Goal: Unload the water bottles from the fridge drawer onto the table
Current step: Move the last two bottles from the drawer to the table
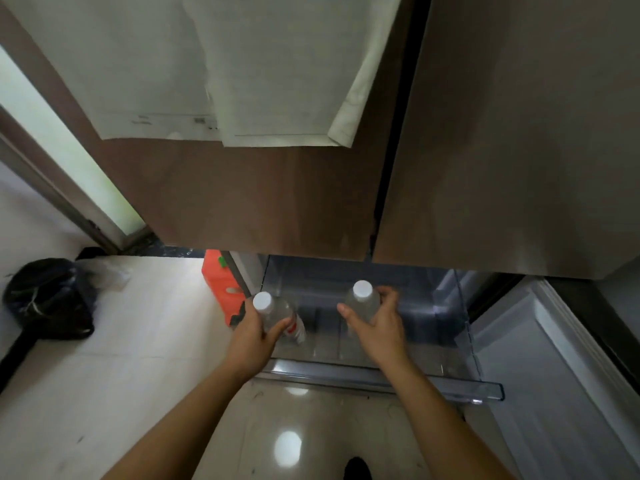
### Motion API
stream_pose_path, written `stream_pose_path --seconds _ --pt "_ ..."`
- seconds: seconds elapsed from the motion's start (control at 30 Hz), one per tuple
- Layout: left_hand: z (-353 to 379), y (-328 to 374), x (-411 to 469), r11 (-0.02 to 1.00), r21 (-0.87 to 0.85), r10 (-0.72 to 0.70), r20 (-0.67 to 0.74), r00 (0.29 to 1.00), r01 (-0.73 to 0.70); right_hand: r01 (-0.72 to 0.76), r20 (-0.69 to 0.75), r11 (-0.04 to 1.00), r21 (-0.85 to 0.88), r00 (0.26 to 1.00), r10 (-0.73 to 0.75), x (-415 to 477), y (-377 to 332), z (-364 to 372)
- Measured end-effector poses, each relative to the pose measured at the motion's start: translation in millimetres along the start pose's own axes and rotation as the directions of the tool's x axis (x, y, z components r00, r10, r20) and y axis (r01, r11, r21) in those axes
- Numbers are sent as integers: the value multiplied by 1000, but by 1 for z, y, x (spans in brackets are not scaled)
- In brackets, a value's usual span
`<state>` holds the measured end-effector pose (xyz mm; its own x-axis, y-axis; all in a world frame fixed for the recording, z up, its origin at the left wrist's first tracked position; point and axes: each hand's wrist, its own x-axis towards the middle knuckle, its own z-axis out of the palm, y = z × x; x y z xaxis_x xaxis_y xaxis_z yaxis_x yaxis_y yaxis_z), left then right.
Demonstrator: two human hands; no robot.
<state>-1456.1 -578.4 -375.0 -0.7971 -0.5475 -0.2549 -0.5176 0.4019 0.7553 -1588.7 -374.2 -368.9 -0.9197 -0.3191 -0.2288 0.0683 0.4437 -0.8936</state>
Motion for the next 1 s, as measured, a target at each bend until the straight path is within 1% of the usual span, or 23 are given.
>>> stream_pose_path --seconds 0.1,0.2,0.27,0.33,0.4,0.5,0.6,0.67,0.87,0.93,1.0 --pt "-2 10 -15 999 1 48 -98 994 -48 51 37 998 30 998 -52 -1 -3 -2" --pt "-16 29 -40 992 -113 17 -271 962 -49 137 147 990 43 979 -142 -4 -21 13" --pt "-29 44 -57 974 -214 -7 -368 930 -78 250 184 967 42 950 -254 -10 -39 30" --pt "-48 49 -75 959 -267 -44 -462 886 -92 392 200 918 59 896 -396 -25 -65 52" --pt "-72 49 -97 954 -279 -61 -534 843 -107 518 215 852 73 826 -521 -44 -97 72" --pt "-109 40 -139 972 -210 -44 -616 786 -110 600 240 789 130 753 -612 -74 -137 99" --pt "-146 16 -184 972 -216 -91 -713 695 -94 621 281 750 226 696 -661 -112 -165 138" --pt "-173 -5 -222 968 -239 -142 -774 617 -77 634 331 723 274 643 -690 -151 -179 171" --pt "-255 -93 -364 967 -255 -233 -870 434 9 662 436 650 373 493 -753 -297 -196 273" --pt "-281 -120 -412 963 -267 -262 -899 352 35 650 471 644 404 456 -755 -347 -201 305" --pt "-304 -149 -460 957 -285 -287 -921 264 47 636 519 635 438 397 -757 -397 -207 339"
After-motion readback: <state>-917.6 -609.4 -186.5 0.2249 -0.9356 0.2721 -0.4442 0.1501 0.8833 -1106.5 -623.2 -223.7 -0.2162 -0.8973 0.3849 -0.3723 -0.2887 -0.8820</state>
